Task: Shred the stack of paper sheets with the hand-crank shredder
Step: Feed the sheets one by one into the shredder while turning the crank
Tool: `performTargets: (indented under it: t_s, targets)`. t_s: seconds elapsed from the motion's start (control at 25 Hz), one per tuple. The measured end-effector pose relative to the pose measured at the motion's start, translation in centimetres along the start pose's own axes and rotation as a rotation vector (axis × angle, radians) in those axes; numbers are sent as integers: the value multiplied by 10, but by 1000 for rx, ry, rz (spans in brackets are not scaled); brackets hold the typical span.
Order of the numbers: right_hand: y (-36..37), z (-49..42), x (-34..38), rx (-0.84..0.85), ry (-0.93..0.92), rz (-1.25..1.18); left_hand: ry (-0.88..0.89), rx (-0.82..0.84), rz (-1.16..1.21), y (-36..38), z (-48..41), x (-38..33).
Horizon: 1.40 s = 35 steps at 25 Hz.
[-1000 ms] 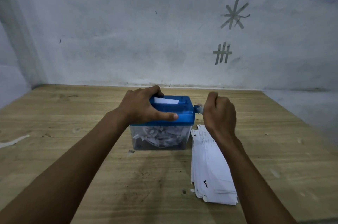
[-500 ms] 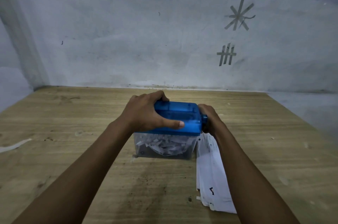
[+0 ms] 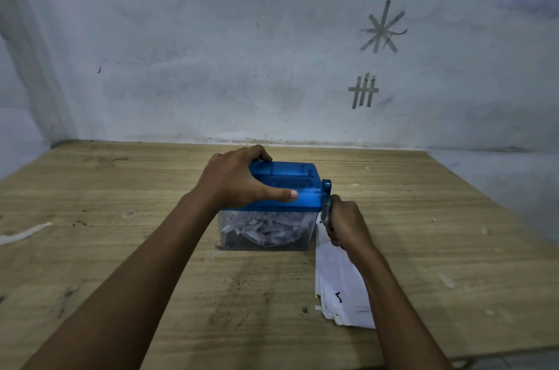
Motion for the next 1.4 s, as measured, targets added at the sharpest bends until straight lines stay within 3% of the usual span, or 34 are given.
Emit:
performTargets:
  t_s: [0.2, 0.32, 0.4, 0.48, 0.72, 0.92, 1.2, 1.4]
  targets:
    - [-22, 19, -9, -219, -219, 205, 8, 4, 28, 0, 2, 2]
    - [-43, 20, -34, -399, -57, 445, 4, 19, 34, 0, 1, 4]
    - [-43, 22, -53, -278, 127, 602, -6, 33, 36, -1, 0, 6]
    - [-39, 24, -64, -196, 160, 675, -12, 46, 36, 1, -1, 7]
    - [-46, 24, -61, -365, -32, 378, -12, 88, 18, 2, -2, 5]
    - [-54, 27, -57, -519, -2, 380, -10, 85, 21, 2, -2, 6]
    - [-53, 19, -56, -479, -161, 330, -8, 88, 23, 2, -1, 4]
    - [-59, 25, -12, -441, -415, 49, -25, 80, 24, 2, 1, 4]
Point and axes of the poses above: each hand's wrist, its own z-axis away from the middle knuckle, its own y-axis out of the palm, x = y × z, the point moved 5 cm from there along -z, towards the middle knuckle, and after that the axes turned 7 degrees about z, right-handed, at the moved point
